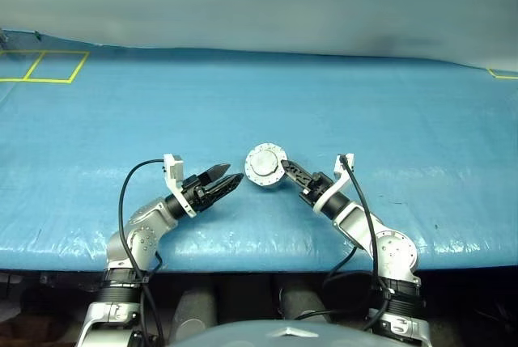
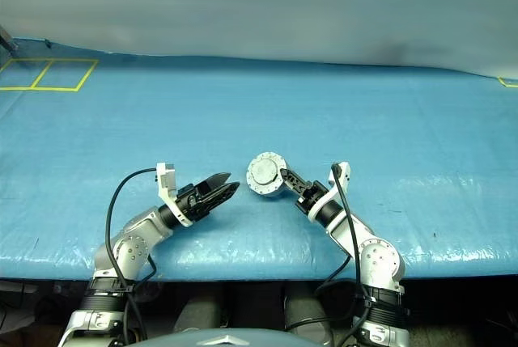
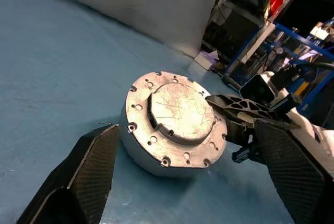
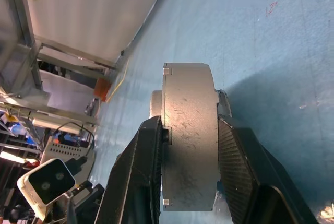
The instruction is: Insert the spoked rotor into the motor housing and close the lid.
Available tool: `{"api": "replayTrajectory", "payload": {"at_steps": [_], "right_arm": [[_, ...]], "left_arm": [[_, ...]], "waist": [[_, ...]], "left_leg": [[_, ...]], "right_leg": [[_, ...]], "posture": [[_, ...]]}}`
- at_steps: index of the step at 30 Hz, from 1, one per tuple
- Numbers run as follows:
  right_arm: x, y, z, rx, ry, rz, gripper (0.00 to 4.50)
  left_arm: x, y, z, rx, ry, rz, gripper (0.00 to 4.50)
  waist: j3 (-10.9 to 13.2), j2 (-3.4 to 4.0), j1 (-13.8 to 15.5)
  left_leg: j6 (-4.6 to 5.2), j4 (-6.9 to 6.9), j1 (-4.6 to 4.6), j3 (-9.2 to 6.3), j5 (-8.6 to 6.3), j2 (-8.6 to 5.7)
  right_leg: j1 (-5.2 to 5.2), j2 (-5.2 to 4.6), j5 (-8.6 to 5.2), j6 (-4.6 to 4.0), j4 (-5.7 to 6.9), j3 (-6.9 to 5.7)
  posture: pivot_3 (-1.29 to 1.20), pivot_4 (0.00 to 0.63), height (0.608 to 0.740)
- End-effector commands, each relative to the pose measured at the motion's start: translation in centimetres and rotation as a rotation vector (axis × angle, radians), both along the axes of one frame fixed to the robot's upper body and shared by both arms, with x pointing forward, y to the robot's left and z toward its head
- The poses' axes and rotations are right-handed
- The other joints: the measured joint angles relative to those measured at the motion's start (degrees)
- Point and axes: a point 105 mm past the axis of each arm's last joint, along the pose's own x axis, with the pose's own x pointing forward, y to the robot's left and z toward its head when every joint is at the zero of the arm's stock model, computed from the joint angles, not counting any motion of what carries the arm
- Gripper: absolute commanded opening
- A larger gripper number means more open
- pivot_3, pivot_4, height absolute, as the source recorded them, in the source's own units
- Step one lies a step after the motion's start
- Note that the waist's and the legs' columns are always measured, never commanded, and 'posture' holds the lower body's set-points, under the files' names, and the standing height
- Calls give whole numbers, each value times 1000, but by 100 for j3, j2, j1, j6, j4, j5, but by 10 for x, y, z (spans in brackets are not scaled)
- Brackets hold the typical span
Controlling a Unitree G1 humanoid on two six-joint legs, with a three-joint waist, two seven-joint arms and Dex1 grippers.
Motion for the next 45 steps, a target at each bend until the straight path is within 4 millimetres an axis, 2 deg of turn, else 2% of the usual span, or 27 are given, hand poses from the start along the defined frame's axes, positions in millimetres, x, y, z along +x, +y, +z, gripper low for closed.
{"api": "replayTrajectory", "payload": {"at_steps": [1,5,14,24,32,37,40,43,44,45], "right_arm": [[4,3,46,80,-170,2,1215],[4,6,57,99,-200,16,1215],[-1,16,73,142,-253,63,1215],[-21,36,84,215,-298,186,1215],[-32,56,77,215,-277,271,1215],[-33,61,71,208,-254,288,1215],[-32,61,70,209,-253,282,1215],[-30,61,69,209,-251,279,1215],[-30,61,68,205,-250,278,1215],[-29,61,67,200,-249,275,1215]], "left_arm": [[-4,-4,17,-120,24,-31,4459],[-5,-2,20,-213,88,-30,4459],[-2,-1,17,-271,137,9,4459],[4,-3,28,-372,140,29,4459],[0,-11,38,-435,118,-31,4459],[-3,-14,45,-452,62,-31,4459],[-5,-13,48,-493,46,-41,3851],[-10,-15,46,-486,50,-71,2879],[-11,-15,46,-486,53,-76,2682],[-13,-15,45,-486,57,-79,2672]], "waist": [[1,2,-4],[2,3,-9],[2,3,-5],[2,3,7],[2,3,6],[2,3,8],[2,3,7],[2,3,-1],[2,3,-1],[2,3,-2]], "left_leg": [[0,0,-3,-1,0,0],[0,1,-5,-4,0,0],[0,1,-10,-11,1,-1],[-1,3,-15,-16,1,-1],[-1,10,-17,-18,1,-1],[-1,26,-25,-20,1,-1],[-1,42,-32,-20,1,-1],[-1,55,-33,-20,1,0],[-1,58,-35,-21,1,0],[-1,61,-35,-22,0,0]], "right_leg": [[-1,0,0,0,0,0],[-2,2,1,2,0,-1],[-3,6,2,2,0,-1],[-4,8,2,2,-1,-2],[-4,10,0,-1,0,-2],[-4,10,-1,-2,0,-3],[-2,9,0,-1,-1,-2],[-1,9,2,1,3,-2],[-1,9,2,1,4,-3],[1,10,2,1,4,-3]], "posture": [[0,150,740],[0,150,740],[0,150,740],[0,150,740],[0,150,740],[0,150,740],[0,150,740],[0,150,740],[0,150,740],[0,150,740]]}}
